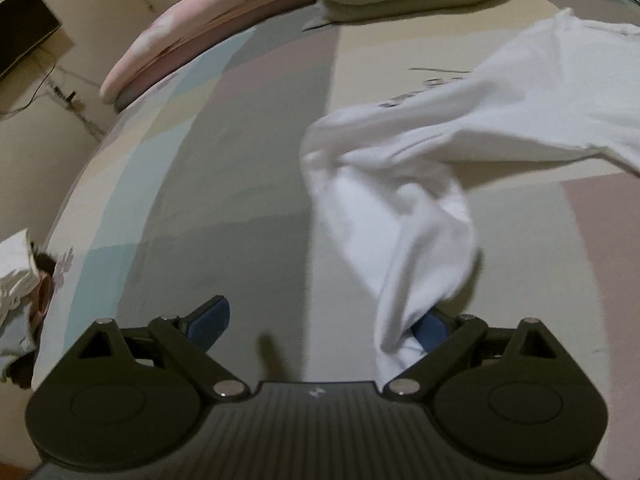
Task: Fold clothes
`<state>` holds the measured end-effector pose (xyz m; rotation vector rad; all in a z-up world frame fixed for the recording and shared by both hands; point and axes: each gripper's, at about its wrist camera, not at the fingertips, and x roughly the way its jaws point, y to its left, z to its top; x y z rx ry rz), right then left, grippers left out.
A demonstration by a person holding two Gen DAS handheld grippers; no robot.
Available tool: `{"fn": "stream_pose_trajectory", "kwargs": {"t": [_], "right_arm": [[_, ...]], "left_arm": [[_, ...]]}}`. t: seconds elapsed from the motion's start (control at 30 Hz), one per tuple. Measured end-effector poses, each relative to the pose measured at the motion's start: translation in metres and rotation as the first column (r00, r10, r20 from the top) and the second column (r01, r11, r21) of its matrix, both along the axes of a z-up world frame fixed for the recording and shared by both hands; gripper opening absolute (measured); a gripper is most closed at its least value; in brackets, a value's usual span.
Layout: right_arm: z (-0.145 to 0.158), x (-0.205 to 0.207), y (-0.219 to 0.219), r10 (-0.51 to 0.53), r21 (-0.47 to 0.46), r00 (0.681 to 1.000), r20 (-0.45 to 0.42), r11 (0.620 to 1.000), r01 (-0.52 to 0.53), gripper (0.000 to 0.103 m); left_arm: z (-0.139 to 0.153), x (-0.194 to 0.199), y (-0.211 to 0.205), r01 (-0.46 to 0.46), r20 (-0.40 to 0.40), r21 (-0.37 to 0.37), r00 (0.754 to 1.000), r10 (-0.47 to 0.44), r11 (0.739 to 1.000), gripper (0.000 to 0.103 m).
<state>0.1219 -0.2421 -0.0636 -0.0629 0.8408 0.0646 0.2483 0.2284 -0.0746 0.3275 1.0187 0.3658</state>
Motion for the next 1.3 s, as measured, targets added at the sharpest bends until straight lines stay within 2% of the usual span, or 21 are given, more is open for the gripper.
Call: {"fn": "stream_pose_trajectory", "kwargs": {"t": [0.07,0.13,0.27,0.37,0.57,0.67,0.8,0.97,1.1,1.2,1.3], "right_arm": [[0.0,0.001,0.001,-0.004,0.003,1.0,-0.004,1.0,0.004,0.103],[0.0,0.002,0.003,-0.006,0.006,1.0,-0.006,1.0,0.006,0.103],[0.001,0.004,0.013,0.012,-0.009,1.0,-0.006,1.0,-0.012,0.103],[0.003,0.002,0.02,0.028,-0.034,1.0,0.001,0.999,-0.028,0.103],[0.002,0.007,0.025,0.022,-0.055,1.0,-0.003,0.998,-0.023,0.103],[-0.001,0.009,0.03,0.028,-0.064,1.0,-0.011,0.998,-0.029,0.103],[-0.003,0.014,0.037,0.031,-0.078,0.999,-0.02,0.996,-0.033,0.103],[-0.005,0.021,0.045,0.032,-0.099,0.999,-0.03,0.994,-0.035,0.103],[-0.006,0.025,0.05,0.034,-0.113,0.999,-0.033,0.993,-0.037,0.103],[-0.005,0.027,0.052,0.036,-0.122,0.999,-0.031,0.992,-0.04,0.103],[-0.004,0.029,0.055,0.039,-0.132,0.999,-0.029,0.99,-0.043,0.103]], "left_arm": [[0.003,-0.001,0.004,-0.005,0.018,-0.01,1.0,0.006,1.0,0.094],[0.004,0.0,-0.005,0.05,0.027,-0.013,0.998,-0.05,0.999,0.094],[-0.007,0.006,-0.013,0.102,0.028,0.073,0.994,-0.104,0.992,0.096],[-0.008,0.014,0.003,0.003,0.05,0.152,0.999,-0.011,0.988,0.096],[-0.014,0.021,0.043,-0.087,0.073,0.262,0.995,0.07,0.961,0.096],[-0.013,0.025,0.064,-0.128,0.094,0.262,0.99,0.107,0.956,0.096],[-0.004,0.036,0.086,-0.161,0.118,0.305,0.984,0.131,0.939,0.096],[0.023,0.055,0.119,-0.216,0.183,0.274,0.968,0.17,0.937,0.096],[0.033,0.068,0.137,-0.232,0.21,0.28,0.962,0.176,0.932,0.096],[0.034,0.065,0.143,-0.258,0.222,0.272,0.954,0.201,0.927,0.096],[0.027,0.054,0.152,-0.291,0.214,0.29,0.948,0.235,0.912,0.096]]}}
